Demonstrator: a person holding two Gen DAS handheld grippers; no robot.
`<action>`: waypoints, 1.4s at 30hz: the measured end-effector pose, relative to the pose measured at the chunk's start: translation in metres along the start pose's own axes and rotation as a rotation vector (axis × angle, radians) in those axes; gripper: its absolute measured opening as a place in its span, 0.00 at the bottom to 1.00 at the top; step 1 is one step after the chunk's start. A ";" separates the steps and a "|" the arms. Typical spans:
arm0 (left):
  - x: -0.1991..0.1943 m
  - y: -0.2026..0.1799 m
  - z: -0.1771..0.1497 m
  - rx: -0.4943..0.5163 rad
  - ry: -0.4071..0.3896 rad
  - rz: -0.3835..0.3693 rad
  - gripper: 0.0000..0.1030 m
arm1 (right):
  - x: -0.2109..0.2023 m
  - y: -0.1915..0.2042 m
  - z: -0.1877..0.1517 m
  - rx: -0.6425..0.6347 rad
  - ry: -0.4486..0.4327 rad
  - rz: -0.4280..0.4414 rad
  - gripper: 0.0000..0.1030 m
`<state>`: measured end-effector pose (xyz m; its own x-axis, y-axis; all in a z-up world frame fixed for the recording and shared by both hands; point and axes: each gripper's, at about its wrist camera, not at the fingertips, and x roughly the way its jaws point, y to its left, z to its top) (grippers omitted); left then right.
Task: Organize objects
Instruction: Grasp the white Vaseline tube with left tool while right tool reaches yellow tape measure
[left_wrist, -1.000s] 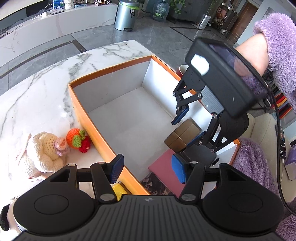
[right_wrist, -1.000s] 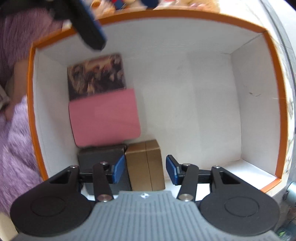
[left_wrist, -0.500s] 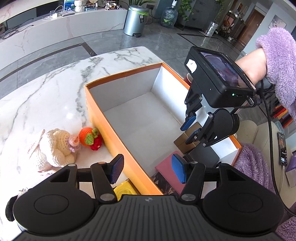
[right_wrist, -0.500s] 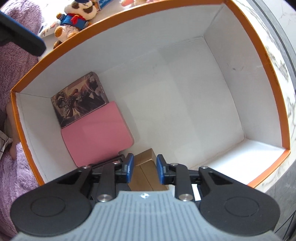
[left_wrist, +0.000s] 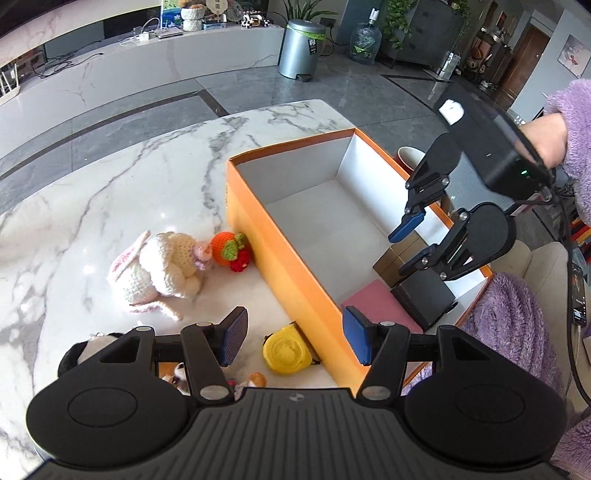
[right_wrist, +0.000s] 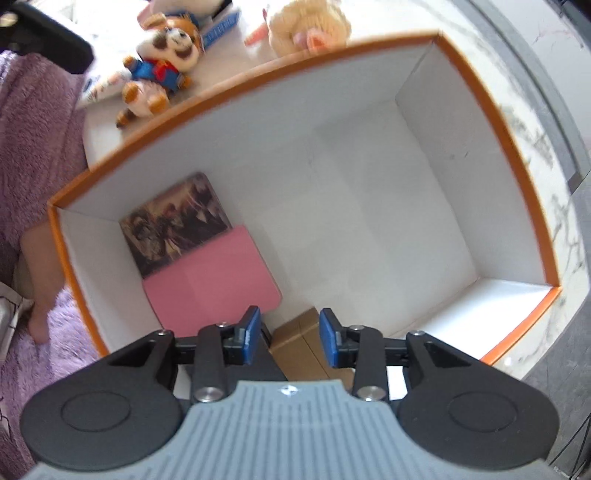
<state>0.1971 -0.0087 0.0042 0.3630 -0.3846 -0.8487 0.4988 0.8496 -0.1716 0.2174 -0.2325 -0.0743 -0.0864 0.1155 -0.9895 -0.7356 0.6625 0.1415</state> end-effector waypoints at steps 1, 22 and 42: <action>-0.006 0.002 -0.005 -0.008 -0.002 0.014 0.66 | -0.028 -0.001 0.000 0.005 -0.044 -0.008 0.36; -0.018 0.052 -0.129 -0.303 -0.084 0.209 0.66 | -0.027 0.137 0.087 0.262 -0.473 -0.024 0.28; 0.061 0.050 -0.144 -0.149 0.243 0.256 0.65 | 0.044 0.133 0.107 0.204 -0.268 -0.155 0.40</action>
<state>0.1304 0.0627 -0.1283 0.2546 -0.0714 -0.9644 0.2896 0.9571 0.0056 0.1876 -0.0603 -0.0964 0.2140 0.1741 -0.9612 -0.5744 0.8183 0.0204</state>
